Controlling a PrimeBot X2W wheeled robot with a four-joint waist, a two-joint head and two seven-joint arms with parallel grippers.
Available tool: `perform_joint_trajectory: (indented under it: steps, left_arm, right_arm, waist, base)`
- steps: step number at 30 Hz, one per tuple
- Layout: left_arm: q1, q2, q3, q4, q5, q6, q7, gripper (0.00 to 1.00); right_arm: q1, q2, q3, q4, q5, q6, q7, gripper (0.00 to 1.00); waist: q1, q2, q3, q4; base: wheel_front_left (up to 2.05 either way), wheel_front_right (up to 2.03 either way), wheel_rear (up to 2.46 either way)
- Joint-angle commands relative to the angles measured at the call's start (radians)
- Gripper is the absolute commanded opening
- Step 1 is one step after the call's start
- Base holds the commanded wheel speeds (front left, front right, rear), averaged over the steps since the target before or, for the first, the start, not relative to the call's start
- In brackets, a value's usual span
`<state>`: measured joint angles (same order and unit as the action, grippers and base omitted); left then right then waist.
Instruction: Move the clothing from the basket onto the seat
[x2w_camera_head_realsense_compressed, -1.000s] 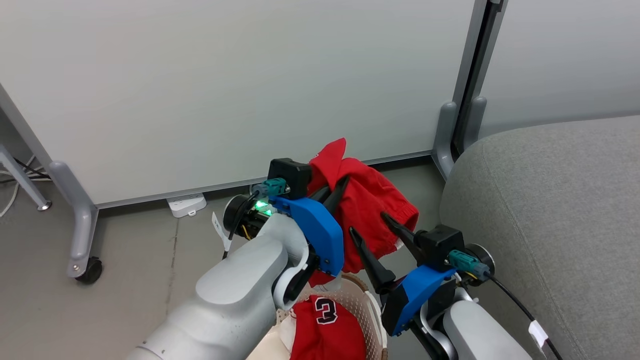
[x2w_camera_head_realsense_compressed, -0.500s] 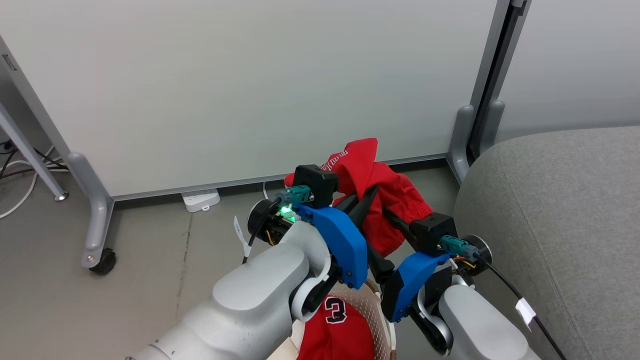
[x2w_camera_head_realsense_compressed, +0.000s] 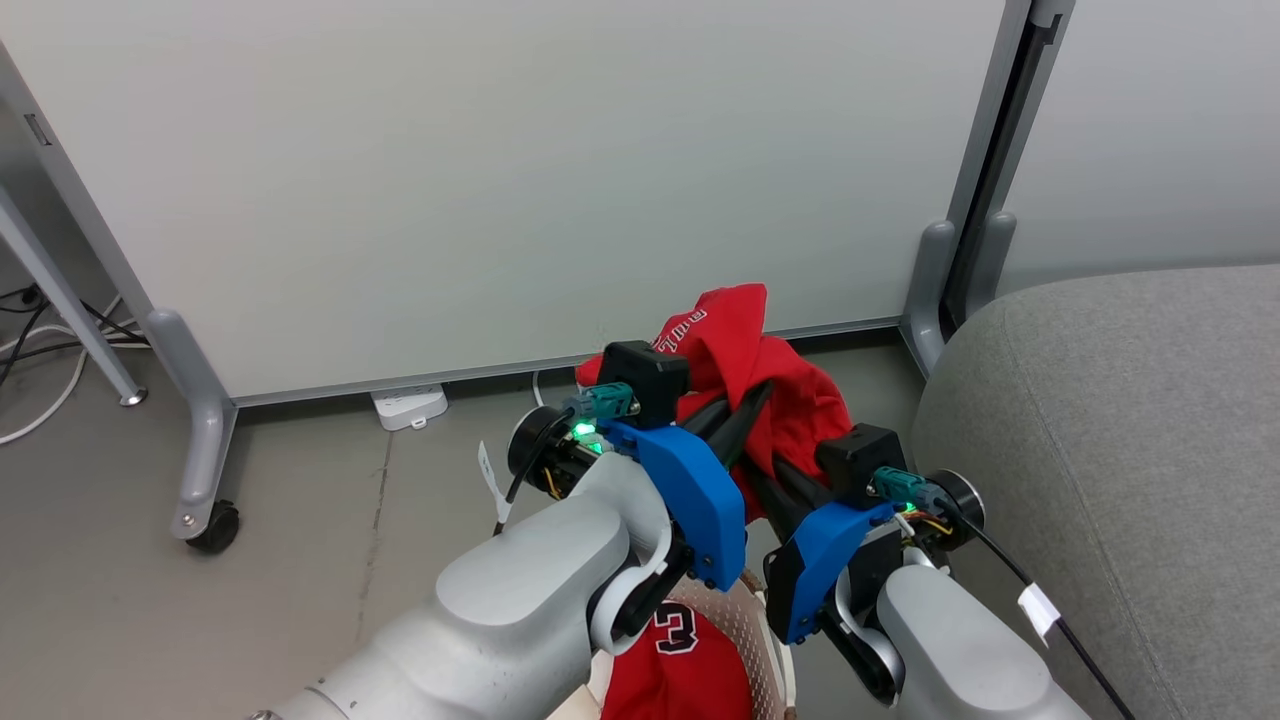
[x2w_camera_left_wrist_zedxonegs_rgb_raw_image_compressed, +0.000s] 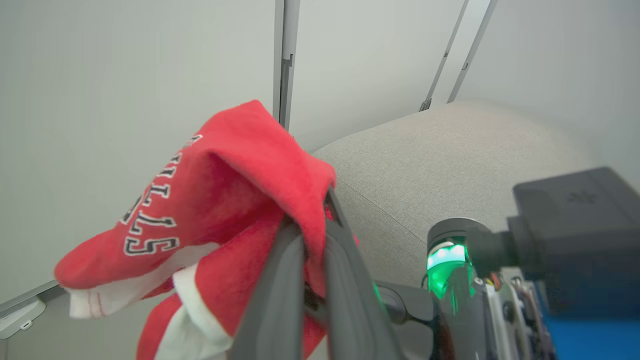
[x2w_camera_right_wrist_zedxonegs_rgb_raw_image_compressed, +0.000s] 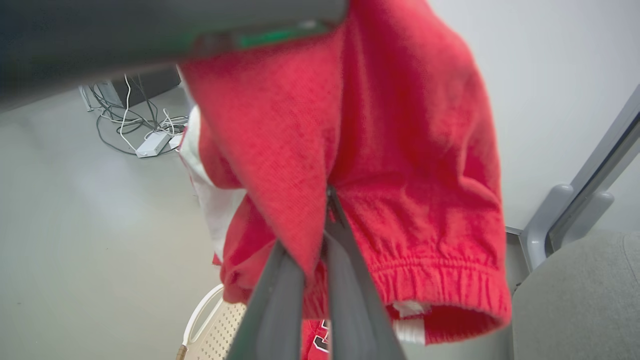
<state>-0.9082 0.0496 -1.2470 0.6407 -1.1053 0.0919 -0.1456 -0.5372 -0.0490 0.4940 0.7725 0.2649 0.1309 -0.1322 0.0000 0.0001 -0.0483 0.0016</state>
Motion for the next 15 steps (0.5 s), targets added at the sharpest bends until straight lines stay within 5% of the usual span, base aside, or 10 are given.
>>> perform_joint_trajectory:
  steps: [1,15]
  left_arm:
    - [-0.017,0.002,-0.004,0.005,-0.001,-0.005,-0.014,0.0]
    - [-0.027,0.002,-0.02,0.038,-0.019,-0.006,-0.044,0.0]
  right_arm:
    - [-0.005,-0.002,0.005,0.005,0.003,0.0,-0.007,0.0]
    - [0.017,-0.002,0.024,-0.009,0.028,0.0,-0.016,0.0]
  waist:
    - [0.0,-0.0001,-0.003,-0.003]
    - [0.0,-0.0001,-0.012,-0.03]
  base:
    - [0.0,0.0,0.0]
    - [0.0,0.0,0.0]
